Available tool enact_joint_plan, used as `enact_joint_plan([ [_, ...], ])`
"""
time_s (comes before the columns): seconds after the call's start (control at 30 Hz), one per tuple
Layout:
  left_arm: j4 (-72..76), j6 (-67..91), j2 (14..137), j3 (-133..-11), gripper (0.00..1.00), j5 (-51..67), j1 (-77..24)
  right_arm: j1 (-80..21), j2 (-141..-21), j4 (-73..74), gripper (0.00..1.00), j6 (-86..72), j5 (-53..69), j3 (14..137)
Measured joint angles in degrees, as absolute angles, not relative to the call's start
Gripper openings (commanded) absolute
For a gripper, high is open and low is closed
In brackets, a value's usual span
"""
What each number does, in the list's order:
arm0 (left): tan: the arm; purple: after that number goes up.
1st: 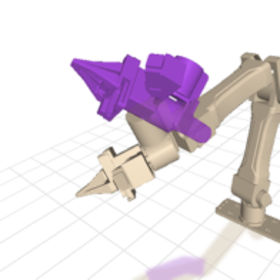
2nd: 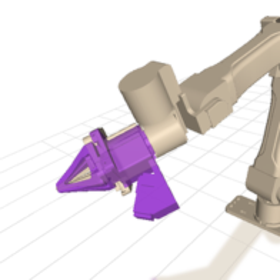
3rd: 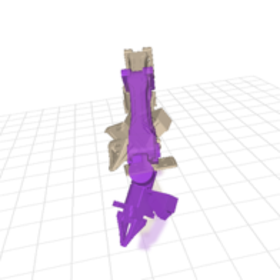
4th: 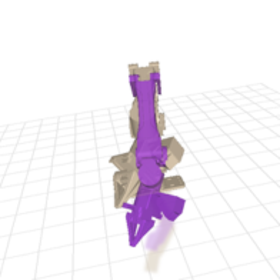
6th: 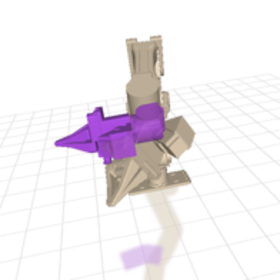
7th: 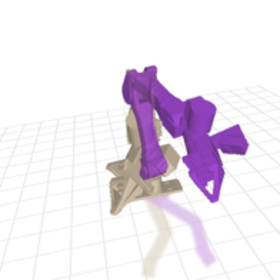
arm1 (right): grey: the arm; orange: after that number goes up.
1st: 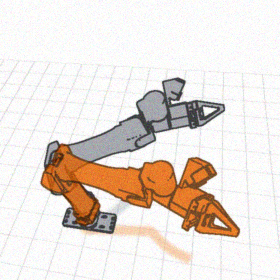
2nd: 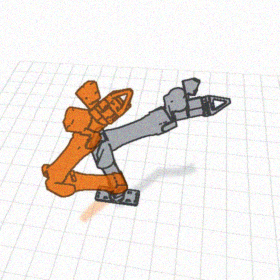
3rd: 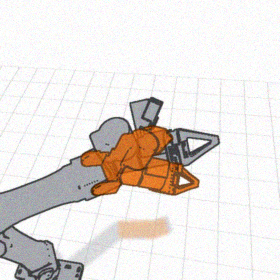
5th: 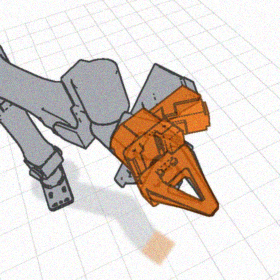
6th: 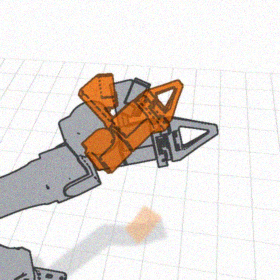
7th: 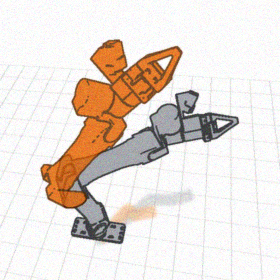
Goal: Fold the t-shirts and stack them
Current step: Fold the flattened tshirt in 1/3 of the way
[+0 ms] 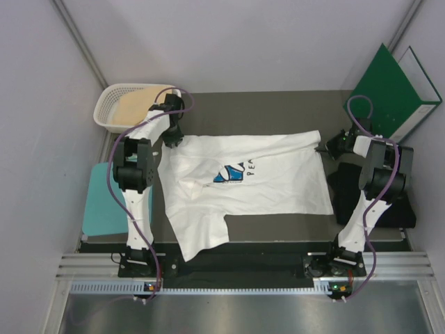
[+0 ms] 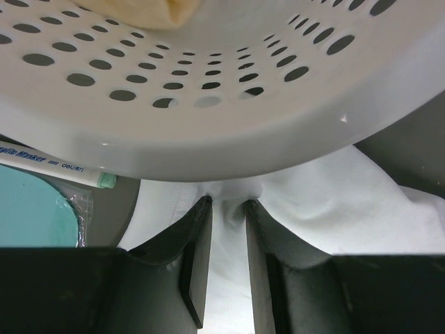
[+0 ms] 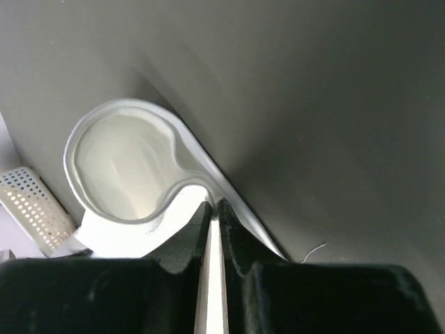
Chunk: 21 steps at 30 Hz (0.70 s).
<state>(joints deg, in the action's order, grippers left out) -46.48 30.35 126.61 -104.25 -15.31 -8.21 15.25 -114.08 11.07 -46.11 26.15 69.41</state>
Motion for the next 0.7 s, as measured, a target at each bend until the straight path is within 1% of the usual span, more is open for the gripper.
enact_joint_plan([
  [0.2, -46.48, 30.37, 126.61, -104.25, 0.31, -15.31, -8.21, 15.25, -113.67, 11.11, 0.04, -46.02, 26.20, 69.28],
  [0.47, -46.46, 30.37, 126.61, -104.25, 0.31, -15.31, -8.21, 15.25, -110.13, 11.81, 0.04, -44.84, 26.89, 68.58],
  [0.7, -46.46, 30.39, 126.61, -104.25, 0.30, -15.55, -8.21, 15.29, -108.66, 15.86, 0.03, -41.93, 27.66, 68.58],
])
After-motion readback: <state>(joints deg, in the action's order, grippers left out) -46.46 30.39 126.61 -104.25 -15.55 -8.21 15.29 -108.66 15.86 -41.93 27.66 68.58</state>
